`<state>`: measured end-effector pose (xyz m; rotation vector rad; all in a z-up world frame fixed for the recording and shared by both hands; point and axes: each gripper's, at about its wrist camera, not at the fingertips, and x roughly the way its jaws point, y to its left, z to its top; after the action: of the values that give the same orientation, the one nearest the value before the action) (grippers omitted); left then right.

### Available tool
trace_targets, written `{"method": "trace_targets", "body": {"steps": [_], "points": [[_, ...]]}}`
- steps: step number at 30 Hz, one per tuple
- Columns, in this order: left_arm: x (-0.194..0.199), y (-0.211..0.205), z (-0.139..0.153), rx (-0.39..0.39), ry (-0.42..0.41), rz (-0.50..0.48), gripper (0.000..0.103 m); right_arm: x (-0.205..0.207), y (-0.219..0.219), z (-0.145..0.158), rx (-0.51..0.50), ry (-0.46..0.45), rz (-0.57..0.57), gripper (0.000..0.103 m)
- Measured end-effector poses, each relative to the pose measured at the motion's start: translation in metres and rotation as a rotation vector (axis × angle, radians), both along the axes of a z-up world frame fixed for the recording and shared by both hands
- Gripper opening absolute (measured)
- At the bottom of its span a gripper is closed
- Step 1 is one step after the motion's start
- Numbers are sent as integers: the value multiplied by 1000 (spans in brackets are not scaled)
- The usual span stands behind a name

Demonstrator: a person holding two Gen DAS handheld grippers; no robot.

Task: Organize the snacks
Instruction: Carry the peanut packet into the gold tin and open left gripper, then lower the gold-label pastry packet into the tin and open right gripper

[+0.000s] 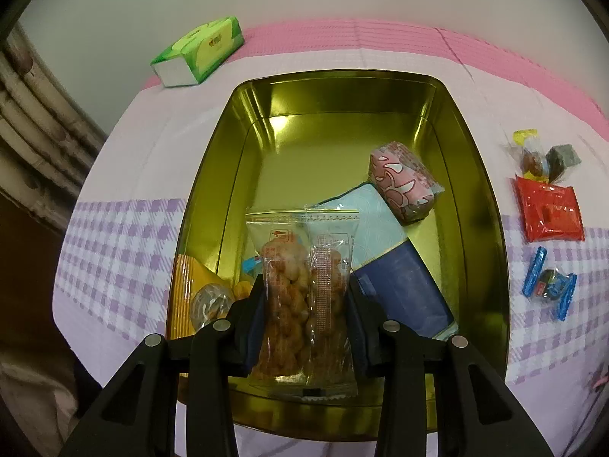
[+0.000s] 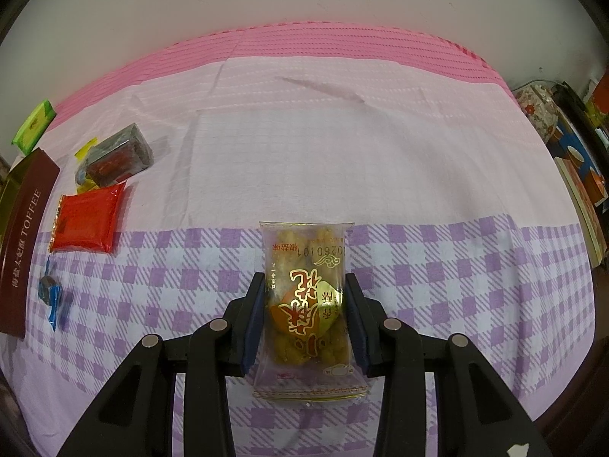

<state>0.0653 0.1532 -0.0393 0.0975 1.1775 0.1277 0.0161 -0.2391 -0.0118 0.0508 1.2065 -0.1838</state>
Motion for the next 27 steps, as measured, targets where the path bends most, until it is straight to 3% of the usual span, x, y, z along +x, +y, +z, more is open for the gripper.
{"method": "trace_targets", "body": {"steps": [17, 27], "points": [[-4, 8, 4, -97, -8, -6, 52, 2, 3, 3, -12, 2, -13, 34], [-15, 12, 38, -144, -118, -9, 59, 17, 38, 29, 2, -46, 49, 34]]}}
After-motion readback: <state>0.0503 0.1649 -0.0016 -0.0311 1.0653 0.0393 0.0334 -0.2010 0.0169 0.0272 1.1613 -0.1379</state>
